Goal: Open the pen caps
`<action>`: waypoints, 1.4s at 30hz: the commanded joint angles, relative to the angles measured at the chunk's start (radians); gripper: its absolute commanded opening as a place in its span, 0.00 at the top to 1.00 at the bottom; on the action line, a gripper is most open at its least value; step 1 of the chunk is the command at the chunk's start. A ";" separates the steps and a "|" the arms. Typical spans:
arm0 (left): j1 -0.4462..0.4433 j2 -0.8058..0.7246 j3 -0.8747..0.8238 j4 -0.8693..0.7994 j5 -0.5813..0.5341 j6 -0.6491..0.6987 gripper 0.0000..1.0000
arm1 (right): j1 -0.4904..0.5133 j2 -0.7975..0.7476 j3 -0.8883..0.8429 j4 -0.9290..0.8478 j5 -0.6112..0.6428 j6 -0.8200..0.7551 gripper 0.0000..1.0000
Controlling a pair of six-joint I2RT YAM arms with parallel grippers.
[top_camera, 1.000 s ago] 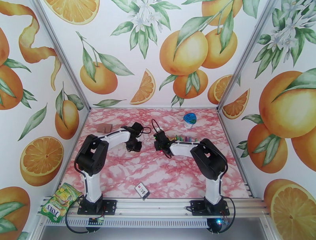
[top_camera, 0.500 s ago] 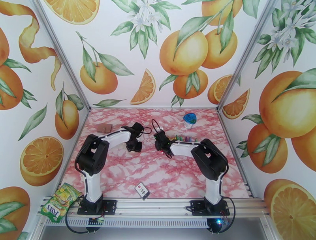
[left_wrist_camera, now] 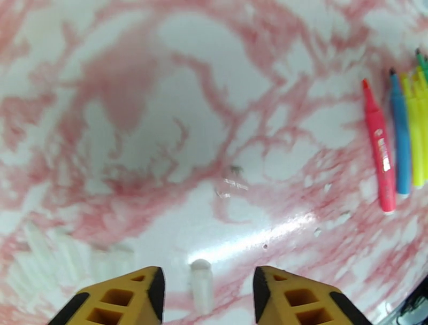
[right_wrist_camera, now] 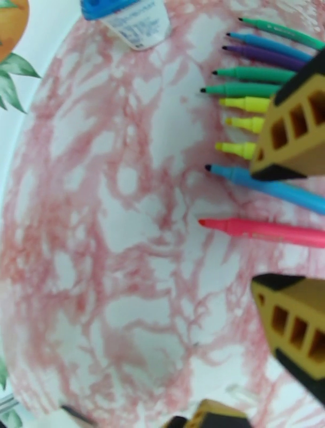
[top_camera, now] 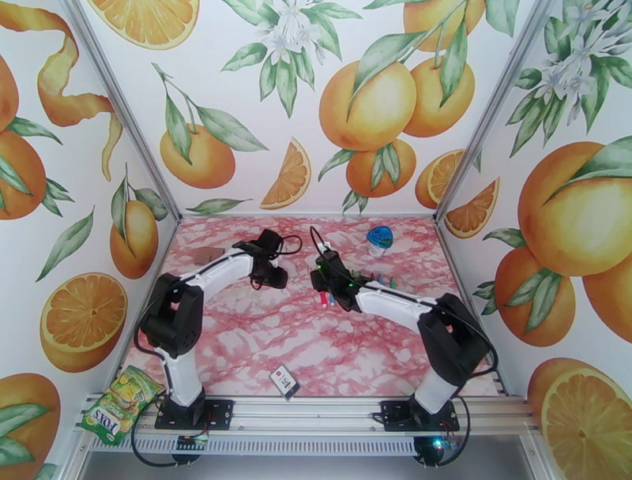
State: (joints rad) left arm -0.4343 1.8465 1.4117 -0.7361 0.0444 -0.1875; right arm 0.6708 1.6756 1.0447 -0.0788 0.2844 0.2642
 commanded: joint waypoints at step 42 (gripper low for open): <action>0.277 -0.245 -0.977 1.679 -0.375 0.397 0.00 | -0.494 -0.080 -0.755 1.254 0.154 -0.234 0.00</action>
State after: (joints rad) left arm -0.1692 1.5394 0.4782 0.7116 -0.3656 0.1471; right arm 0.1898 1.5410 0.2836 0.9863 0.4862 0.0425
